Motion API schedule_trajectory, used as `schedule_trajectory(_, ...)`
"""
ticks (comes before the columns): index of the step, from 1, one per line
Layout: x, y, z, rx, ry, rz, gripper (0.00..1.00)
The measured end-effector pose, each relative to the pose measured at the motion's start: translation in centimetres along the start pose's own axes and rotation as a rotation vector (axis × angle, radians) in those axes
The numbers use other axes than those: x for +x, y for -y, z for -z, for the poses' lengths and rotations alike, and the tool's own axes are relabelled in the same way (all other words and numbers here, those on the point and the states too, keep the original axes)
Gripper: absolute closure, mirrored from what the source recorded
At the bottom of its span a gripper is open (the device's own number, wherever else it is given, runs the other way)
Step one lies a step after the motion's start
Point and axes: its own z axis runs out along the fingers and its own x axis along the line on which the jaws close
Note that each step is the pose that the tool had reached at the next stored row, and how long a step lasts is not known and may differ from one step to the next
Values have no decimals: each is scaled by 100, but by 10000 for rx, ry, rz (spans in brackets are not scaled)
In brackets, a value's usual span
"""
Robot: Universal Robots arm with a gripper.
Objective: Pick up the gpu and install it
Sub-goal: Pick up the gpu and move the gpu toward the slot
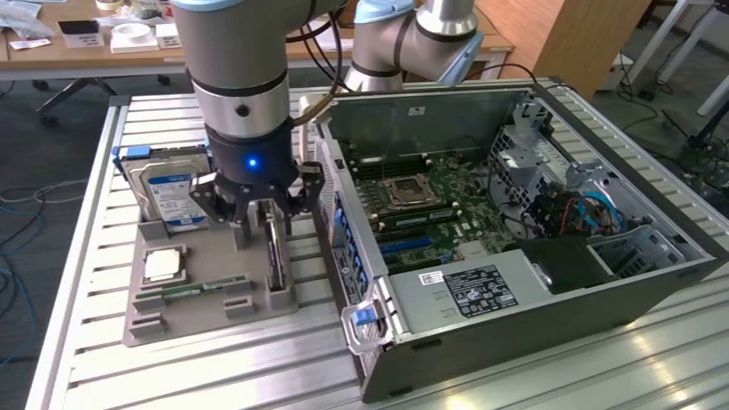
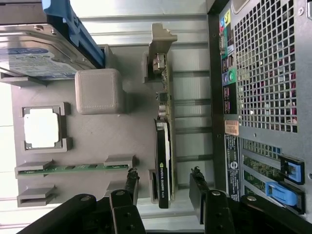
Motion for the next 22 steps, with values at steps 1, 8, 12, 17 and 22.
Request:
schedule_trajectory(1, 1, -3, -19, -1, 0, 1, 45)
schedule_trajectory(8, 5, -35, -114, -10, -1, -1, 45)
schedule_trajectory(12, 5, -35, -118, -11, -2, 0, 45)
schedule_trajectory(17, 1, -44, -127, -15, -1, -1, 45)
schedule_trajectory(22, 0, -47, -147, -16, -1, 0, 45)
